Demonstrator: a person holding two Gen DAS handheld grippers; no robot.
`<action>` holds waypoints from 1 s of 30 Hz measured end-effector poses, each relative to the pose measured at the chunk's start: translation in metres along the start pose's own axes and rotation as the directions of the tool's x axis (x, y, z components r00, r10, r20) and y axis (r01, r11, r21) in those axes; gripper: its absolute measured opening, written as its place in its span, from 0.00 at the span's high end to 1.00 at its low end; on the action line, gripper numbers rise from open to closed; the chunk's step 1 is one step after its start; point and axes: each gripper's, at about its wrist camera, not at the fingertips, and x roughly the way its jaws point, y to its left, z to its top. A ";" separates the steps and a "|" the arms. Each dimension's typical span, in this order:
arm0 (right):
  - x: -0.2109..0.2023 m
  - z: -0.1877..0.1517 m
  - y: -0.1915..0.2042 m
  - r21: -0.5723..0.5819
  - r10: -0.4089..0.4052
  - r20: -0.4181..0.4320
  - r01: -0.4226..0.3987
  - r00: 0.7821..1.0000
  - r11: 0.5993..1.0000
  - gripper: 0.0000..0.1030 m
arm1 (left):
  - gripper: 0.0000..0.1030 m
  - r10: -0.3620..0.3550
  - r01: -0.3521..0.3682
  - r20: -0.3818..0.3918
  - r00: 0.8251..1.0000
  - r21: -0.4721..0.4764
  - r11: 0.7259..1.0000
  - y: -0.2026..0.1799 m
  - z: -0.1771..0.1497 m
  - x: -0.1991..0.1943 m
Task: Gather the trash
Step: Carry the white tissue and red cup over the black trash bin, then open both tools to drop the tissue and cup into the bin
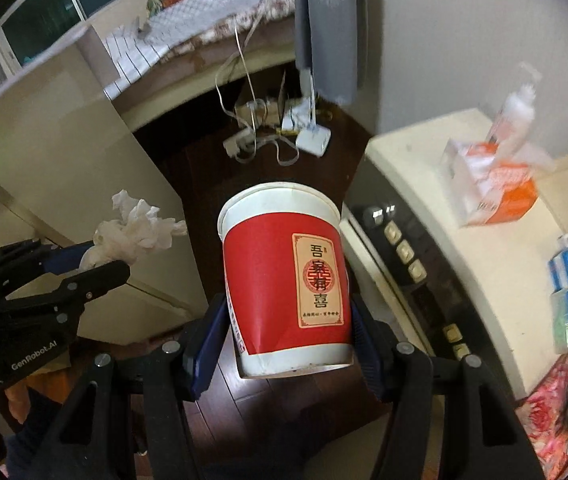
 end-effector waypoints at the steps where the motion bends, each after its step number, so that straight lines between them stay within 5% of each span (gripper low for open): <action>1: 0.012 -0.001 -0.003 -0.002 -0.002 -0.020 0.002 1.000 1.000 0.41 | 0.68 -0.004 0.004 -0.017 1.000 -0.001 1.000 0.000 0.000 0.010; 14: 0.145 -0.019 -0.018 -0.083 0.001 -0.185 -0.017 0.983 0.996 0.41 | 0.67 -0.058 0.056 -0.174 0.983 -0.019 0.998 0.012 -0.005 0.126; 24: 0.229 -0.028 -0.010 -0.217 -0.025 -0.304 -0.044 0.952 0.975 0.40 | 0.66 -0.116 0.099 -0.295 0.948 -0.071 0.993 0.025 -0.025 0.197; 26: 0.239 -0.029 -0.008 -0.242 -0.039 -0.315 -0.041 0.948 0.969 0.35 | 0.57 -0.133 0.109 -0.316 0.939 -0.093 0.990 0.027 -0.027 0.209; 29: 0.246 -0.034 -0.013 -0.248 -0.058 -0.322 -0.025 0.945 0.968 0.00 | 0.06 -0.086 0.057 -0.289 0.953 -0.108 0.992 0.030 -0.035 0.210; 30: 0.245 -0.036 -0.016 -0.252 -0.093 -0.328 0.008 0.940 0.968 0.00 | 0.00 -0.077 0.049 -0.278 0.957 -0.105 0.993 0.031 -0.036 0.207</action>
